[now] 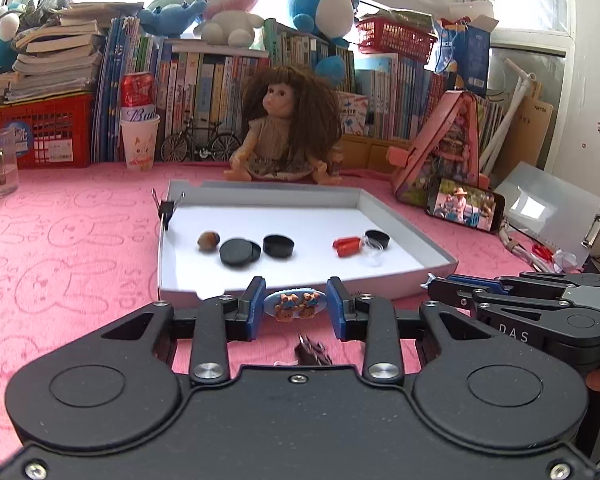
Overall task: Organize rigid objects
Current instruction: 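Carry the held clip and blue toy boat over the white tray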
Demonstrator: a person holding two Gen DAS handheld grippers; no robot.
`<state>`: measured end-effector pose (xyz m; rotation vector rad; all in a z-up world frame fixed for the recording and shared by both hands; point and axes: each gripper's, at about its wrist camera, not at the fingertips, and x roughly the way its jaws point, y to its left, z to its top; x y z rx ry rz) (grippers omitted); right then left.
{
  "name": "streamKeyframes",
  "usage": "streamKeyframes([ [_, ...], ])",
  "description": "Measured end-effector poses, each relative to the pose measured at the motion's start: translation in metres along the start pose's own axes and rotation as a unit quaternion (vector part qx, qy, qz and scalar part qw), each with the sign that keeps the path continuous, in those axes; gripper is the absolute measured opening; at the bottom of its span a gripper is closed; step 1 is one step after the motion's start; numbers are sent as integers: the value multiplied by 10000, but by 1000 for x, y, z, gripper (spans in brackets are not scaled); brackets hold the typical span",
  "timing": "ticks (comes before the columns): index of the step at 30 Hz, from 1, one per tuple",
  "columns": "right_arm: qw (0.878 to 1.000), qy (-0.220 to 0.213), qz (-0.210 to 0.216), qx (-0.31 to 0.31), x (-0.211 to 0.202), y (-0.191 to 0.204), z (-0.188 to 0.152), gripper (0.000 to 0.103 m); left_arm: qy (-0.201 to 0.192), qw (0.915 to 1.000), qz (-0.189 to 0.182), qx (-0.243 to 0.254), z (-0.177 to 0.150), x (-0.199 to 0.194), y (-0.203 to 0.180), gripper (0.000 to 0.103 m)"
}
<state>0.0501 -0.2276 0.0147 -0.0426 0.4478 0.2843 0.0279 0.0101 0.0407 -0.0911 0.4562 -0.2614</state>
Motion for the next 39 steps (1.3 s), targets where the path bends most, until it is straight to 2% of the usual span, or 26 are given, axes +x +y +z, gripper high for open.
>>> streamKeyframes([
  [7,9994,-101,-327,58,13,-12,15,20,-142,9998,90,69,22,16,5,31],
  [17,9983,-174,-490,256,43,-26,34,20,-33,9997,217,-127,39,50,21,31],
  [39,9969,238,-636,396,93,-35,35,21,406,9973,503,-338,35,104,39,31],
])
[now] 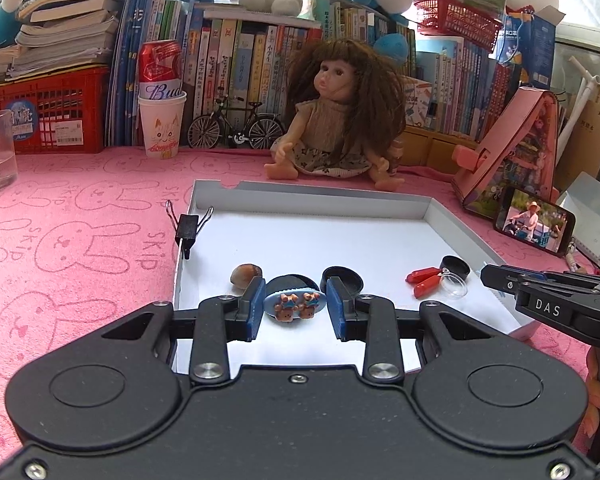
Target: Organize rigid objects
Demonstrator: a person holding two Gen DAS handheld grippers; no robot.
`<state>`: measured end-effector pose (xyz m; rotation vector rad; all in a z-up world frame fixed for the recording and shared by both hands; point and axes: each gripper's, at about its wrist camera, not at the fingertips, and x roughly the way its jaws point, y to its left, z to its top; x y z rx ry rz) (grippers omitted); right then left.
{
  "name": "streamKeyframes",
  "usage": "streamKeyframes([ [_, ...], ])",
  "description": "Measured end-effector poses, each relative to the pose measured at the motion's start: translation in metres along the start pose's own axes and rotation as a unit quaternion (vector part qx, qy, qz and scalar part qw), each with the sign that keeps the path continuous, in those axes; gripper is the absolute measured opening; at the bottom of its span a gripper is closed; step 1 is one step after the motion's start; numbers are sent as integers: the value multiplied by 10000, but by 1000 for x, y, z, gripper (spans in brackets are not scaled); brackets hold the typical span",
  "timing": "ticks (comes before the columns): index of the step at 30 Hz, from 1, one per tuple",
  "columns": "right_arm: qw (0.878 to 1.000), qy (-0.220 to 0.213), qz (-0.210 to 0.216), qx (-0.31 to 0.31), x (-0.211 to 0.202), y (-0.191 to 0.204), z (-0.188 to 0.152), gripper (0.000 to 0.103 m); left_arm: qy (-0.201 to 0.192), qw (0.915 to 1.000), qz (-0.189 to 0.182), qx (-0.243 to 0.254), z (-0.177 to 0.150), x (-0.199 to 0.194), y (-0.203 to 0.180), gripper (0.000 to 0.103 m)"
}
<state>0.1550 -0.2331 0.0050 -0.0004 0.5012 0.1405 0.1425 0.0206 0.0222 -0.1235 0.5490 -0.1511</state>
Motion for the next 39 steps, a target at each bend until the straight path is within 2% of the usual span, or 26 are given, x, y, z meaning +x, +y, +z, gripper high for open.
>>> streamKeyframes([
  [26,9996,228,79,130,20,-4,1,22,132,9998,141,-61,0,22,0,31],
  [27,9997,208,90,133,20,-4,1,26,129,9998,137,-65,0,22,0,31],
  [29,9997,156,99,149,17,-4,1,27,87,9998,139,-66,0,21,0,34],
  [32,9997,119,131,169,14,-3,2,44,17,9999,102,-34,1,16,-2,42],
  [35,9998,68,157,142,10,-2,3,48,-55,10000,68,30,1,9,-3,47],
  [37,9997,21,182,129,6,-1,3,57,-88,9999,51,39,1,5,-4,50],
  [39,9997,-31,225,120,1,-1,4,60,-115,9999,5,46,2,0,-4,53],
])
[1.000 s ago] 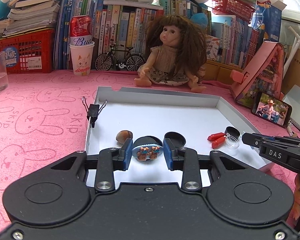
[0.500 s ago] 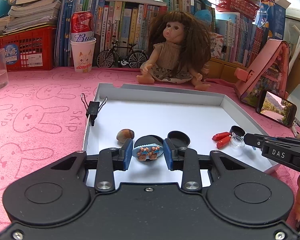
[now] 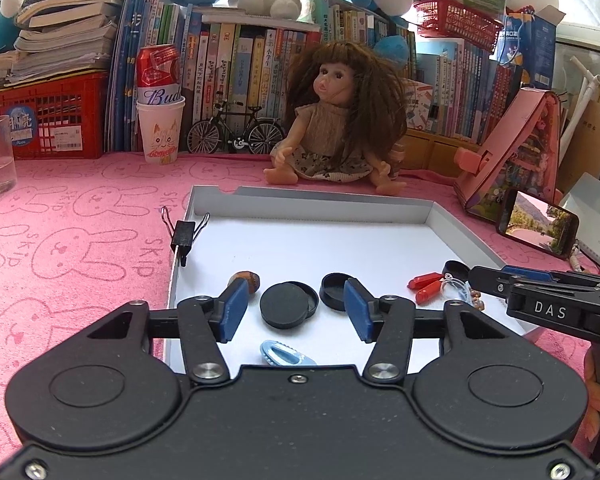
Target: Organize rigid objects
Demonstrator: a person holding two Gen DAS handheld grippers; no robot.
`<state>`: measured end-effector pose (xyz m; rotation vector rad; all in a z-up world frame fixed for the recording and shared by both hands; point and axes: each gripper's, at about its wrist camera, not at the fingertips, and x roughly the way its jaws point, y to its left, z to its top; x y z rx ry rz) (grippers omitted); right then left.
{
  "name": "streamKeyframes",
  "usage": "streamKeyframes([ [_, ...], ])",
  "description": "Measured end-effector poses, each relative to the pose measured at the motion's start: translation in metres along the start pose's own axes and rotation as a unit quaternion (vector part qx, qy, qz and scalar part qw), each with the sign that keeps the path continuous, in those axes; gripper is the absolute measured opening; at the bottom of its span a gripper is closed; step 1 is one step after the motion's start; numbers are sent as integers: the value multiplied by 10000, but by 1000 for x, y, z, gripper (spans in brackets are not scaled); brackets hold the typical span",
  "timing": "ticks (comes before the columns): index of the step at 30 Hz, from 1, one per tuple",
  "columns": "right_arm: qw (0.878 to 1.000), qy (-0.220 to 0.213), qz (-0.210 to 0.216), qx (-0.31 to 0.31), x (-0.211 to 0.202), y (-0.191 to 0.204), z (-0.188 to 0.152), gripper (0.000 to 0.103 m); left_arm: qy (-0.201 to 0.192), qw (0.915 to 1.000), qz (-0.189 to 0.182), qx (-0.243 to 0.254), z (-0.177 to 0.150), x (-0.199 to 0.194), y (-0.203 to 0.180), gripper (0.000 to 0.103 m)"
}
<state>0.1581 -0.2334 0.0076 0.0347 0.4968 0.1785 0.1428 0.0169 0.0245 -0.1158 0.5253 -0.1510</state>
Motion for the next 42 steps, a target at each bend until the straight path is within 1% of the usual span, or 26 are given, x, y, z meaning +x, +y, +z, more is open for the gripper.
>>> streamKeyframes([
  [2,10000,-41,32,-13,-4,1,0,62,-35,10000,-41,25,0,-5,-1,58],
  [7,9998,-125,160,-21,-15,2,2,69,-169,9996,-129,182,-1,-20,-5,66],
  [13,9992,-198,334,-68,-27,5,1,75,-293,9988,-251,296,-3,-38,-11,72],
  [23,9975,-295,575,-284,-46,12,-7,82,-375,9978,-375,404,-10,-60,-13,74],
  [32,9967,-268,679,-345,-54,14,-14,83,-349,9975,-445,423,-20,-73,-11,74],
  [42,9960,-198,769,-404,-60,16,-24,84,-226,9974,-521,440,-34,-82,-10,74],
])
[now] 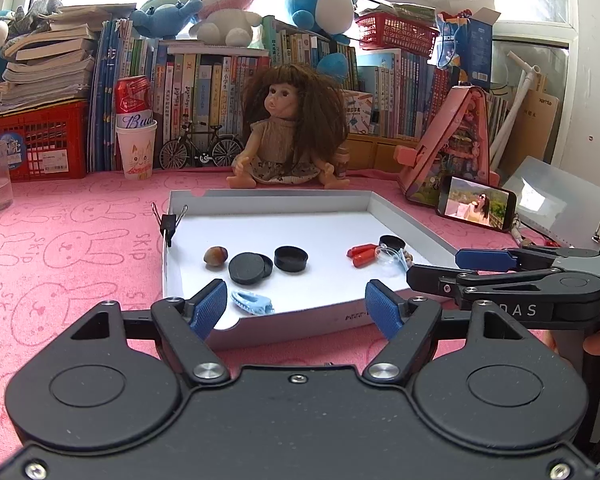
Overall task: Organize rigid objects
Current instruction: 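Move both grippers back toward the binder clip and brown acorn on the cloth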
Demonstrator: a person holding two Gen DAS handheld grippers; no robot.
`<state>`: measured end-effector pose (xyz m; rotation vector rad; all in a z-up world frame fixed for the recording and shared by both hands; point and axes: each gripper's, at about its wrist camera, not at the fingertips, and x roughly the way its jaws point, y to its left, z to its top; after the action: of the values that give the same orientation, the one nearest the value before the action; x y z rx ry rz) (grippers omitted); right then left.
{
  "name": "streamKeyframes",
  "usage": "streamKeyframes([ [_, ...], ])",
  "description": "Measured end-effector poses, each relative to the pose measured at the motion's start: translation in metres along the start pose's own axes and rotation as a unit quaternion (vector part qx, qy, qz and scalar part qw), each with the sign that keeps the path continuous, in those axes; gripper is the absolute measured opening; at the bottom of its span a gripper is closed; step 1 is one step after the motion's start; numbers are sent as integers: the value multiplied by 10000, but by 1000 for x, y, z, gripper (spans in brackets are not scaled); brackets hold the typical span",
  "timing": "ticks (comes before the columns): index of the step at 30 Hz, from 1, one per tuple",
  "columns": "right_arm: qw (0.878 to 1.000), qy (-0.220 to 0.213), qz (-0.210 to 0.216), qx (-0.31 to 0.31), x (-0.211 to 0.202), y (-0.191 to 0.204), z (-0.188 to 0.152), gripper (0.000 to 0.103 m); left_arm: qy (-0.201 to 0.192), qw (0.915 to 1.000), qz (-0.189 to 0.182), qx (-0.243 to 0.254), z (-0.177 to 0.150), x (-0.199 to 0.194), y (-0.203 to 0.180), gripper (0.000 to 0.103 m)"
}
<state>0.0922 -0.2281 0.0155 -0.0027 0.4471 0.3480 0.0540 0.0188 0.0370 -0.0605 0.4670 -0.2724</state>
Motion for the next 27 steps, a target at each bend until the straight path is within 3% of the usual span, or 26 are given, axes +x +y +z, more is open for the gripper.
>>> streamKeyframes([
  [15,9999,115,40,78,-6,0,-13,85,204,9996,-185,39,-19,-10,-5,72],
  [27,9996,231,137,-25,-9,4,-23,85,379,9986,-334,159,-32,-16,-8,59],
])
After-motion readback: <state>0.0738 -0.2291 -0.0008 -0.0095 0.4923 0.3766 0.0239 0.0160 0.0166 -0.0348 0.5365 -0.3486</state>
